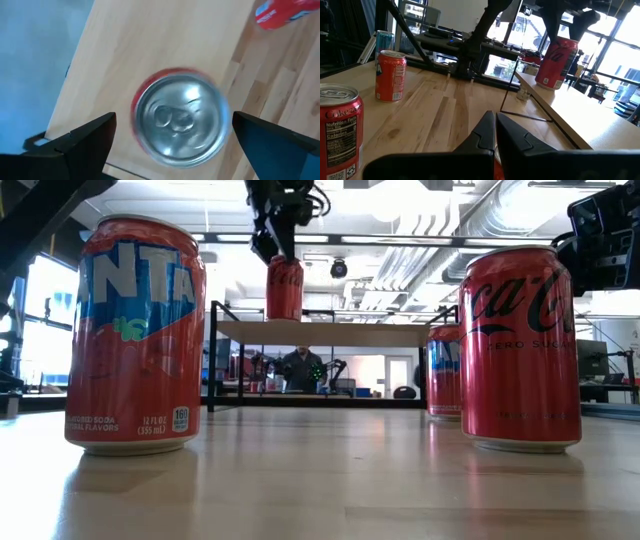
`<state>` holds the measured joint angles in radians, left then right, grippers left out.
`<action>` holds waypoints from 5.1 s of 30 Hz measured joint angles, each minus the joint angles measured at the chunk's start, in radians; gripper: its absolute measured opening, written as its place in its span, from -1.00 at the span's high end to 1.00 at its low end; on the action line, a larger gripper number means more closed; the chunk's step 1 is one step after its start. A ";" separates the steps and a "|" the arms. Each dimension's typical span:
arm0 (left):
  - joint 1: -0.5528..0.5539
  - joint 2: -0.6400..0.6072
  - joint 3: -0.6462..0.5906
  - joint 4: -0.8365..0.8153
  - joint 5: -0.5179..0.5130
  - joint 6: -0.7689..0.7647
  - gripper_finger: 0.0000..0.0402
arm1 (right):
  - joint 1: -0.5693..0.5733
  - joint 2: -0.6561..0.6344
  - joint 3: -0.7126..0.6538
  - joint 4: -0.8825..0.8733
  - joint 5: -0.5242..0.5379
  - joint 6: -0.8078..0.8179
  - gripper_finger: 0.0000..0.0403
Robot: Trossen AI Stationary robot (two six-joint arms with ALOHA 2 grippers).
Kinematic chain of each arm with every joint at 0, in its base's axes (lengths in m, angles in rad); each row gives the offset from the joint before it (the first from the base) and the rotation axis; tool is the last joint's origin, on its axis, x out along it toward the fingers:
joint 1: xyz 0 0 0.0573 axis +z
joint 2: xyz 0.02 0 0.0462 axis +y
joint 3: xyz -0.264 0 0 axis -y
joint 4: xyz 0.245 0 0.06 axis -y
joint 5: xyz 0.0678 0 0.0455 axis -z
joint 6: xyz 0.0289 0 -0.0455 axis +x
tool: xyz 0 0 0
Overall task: Place canned beverage on shelf
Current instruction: Put the top red and black soda can on the shelf
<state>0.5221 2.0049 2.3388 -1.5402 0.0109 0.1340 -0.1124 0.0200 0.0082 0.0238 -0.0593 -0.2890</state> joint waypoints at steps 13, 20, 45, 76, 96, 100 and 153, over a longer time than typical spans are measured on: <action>-0.062 -0.175 -0.068 0.133 -0.108 -0.025 -0.70 | 0.000 0.000 0.000 0.000 0.000 0.000 1.00; -0.140 -0.440 -0.499 0.481 -0.115 -0.017 -0.46 | 0.000 0.000 0.000 0.000 0.000 0.000 1.00; -0.222 -1.081 -1.690 1.587 -0.383 -0.229 0.46 | 0.000 0.000 0.000 0.150 -0.016 0.109 1.00; -0.041 -0.476 -1.540 2.137 -0.006 -0.342 1.00 | 0.000 0.172 0.017 0.277 0.401 0.300 1.00; -0.010 -0.604 -1.517 1.895 0.015 -0.245 1.00 | 0.012 0.861 0.407 0.394 0.382 0.321 0.96; 0.014 -0.558 -1.529 1.966 0.040 -0.257 1.00 | 0.023 1.107 0.526 0.518 0.423 0.273 0.98; -0.047 -0.282 -1.396 2.294 0.128 -0.386 1.00 | -0.019 1.188 0.650 0.392 0.446 0.239 1.00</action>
<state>0.4747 1.7231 0.9427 0.7536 0.1392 -0.2525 -0.1313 1.2081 0.6582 0.4163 0.3869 -0.0497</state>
